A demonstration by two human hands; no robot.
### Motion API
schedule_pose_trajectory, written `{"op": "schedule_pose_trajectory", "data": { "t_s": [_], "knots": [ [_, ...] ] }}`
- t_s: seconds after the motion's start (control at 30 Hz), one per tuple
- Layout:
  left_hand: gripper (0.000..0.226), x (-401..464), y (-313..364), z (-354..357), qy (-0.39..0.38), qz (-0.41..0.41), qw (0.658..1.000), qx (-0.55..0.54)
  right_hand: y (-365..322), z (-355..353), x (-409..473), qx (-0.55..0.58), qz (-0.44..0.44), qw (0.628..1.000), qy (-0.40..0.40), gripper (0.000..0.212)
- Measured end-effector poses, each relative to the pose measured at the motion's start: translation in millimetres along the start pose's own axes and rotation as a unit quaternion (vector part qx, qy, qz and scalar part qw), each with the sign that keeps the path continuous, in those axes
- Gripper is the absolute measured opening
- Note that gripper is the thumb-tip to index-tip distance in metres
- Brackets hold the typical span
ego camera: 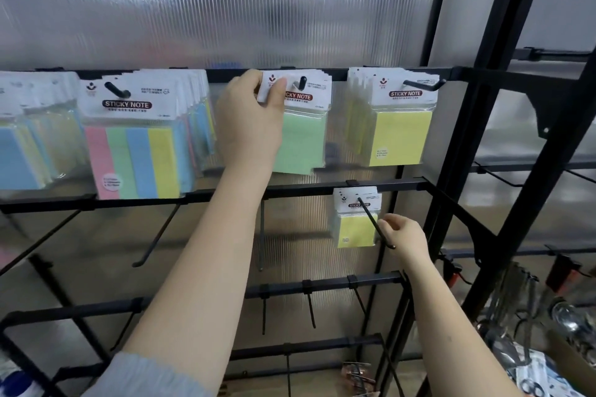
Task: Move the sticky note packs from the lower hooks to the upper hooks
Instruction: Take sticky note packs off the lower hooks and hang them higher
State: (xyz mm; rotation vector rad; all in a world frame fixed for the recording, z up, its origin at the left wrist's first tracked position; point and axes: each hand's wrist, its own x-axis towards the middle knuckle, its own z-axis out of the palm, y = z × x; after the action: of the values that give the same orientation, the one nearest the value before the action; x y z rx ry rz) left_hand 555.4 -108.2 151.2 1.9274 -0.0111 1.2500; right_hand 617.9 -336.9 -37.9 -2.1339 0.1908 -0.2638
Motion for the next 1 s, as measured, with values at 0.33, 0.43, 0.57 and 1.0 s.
{"op": "schedule_pose_trajectory", "data": {
  "t_s": [0.33,0.43,0.57,1.0],
  "knots": [
    [0.020,-4.8,-7.8,4.4,0.031,-0.029,0.999,0.015,1.5,16.5,20.9,0.053,0.023,0.998,0.002,0.027],
    [0.015,-17.6,-7.5,-2.8,0.029,-0.051,0.998,0.015,-3.4,15.7,17.8,0.079,0.047,0.996,0.021,0.028],
    [0.010,-36.5,-7.9,-12.5,0.010,-0.091,0.995,0.025,-7.0,16.9,11.6,0.096,0.050,0.994,0.012,0.021],
    [0.015,-115.4,-34.2,-2.5,-0.152,-0.143,0.975,0.078,-12.0,-14.0,-43.4,0.135,0.023,0.990,0.015,0.028]
  ]
}}
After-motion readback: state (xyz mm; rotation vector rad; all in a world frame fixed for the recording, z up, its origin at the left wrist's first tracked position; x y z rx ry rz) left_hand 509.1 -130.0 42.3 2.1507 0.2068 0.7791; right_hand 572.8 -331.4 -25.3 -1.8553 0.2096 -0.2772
